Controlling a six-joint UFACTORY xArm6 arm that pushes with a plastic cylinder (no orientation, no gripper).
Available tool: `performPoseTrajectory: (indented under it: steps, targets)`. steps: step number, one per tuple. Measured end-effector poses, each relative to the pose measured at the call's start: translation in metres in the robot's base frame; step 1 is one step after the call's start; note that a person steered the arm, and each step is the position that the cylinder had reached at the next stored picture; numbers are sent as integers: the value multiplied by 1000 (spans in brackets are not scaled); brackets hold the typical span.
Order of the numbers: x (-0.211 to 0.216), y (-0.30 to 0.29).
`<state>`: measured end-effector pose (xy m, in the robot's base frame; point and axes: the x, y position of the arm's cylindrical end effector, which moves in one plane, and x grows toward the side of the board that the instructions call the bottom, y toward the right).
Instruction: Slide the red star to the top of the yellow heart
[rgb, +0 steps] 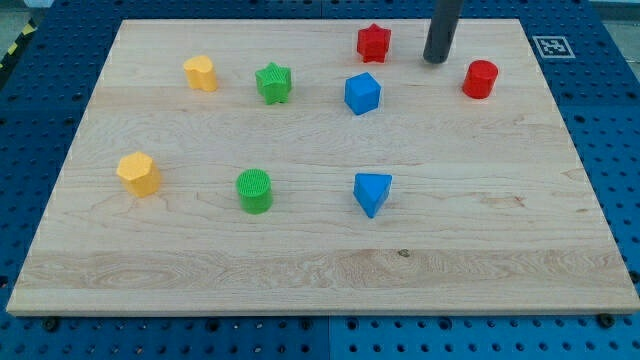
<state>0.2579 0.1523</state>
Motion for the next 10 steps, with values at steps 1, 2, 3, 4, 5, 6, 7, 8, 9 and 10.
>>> performPoseTrajectory:
  steps: [1,2,3,4,5,6,7,8,9,10]
  targets:
    - [-12,-63]
    - [7,-150]
    - [16,-196]
    - [24,-172]
    - [40,-187]
    - [15,-247]
    - [6,-280]
    - [-3,-256]
    - [-54,-239]
    - [-65,-250]
